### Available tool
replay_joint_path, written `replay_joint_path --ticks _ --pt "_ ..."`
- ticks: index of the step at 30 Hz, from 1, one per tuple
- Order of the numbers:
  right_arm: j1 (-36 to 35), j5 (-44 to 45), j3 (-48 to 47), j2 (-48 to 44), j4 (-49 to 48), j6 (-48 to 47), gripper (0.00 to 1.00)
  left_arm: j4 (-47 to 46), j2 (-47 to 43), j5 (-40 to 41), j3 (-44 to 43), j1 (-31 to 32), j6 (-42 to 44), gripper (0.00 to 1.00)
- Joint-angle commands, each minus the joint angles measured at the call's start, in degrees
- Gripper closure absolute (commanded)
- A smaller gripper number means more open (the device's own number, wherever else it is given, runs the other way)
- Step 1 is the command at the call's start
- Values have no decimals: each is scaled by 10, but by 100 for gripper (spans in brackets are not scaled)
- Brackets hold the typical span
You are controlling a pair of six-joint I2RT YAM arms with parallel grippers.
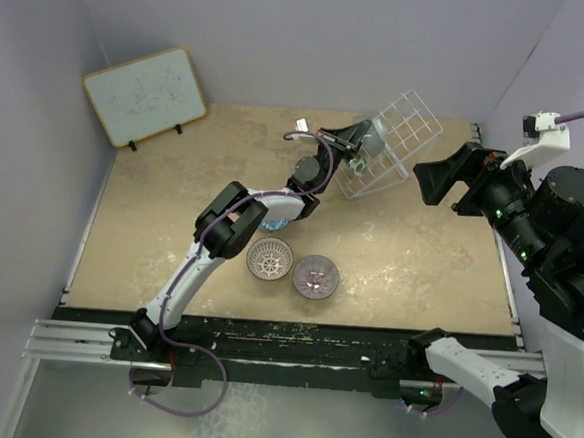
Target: Load the bowls into the dish rack
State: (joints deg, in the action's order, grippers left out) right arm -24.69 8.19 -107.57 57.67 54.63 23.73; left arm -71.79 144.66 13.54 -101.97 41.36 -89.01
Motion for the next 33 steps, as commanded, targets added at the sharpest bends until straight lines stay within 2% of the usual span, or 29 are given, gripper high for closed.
replay_joint_path --ticks 1,20,27,33 --pt "2 9 2 2 -7 -13 3 -53 -4 5 -35 -6 -13 100" --pt "2 10 15 -1 -11 -15 3 -49 16 8 -40 -8 -21 94" --pt "3 12 17 -4 -9 -15 2 -23 6 4 -38 -9 -18 88" --pt "3 12 18 -8 -7 -16 2 14 4 -3 -37 -12 -20 87"
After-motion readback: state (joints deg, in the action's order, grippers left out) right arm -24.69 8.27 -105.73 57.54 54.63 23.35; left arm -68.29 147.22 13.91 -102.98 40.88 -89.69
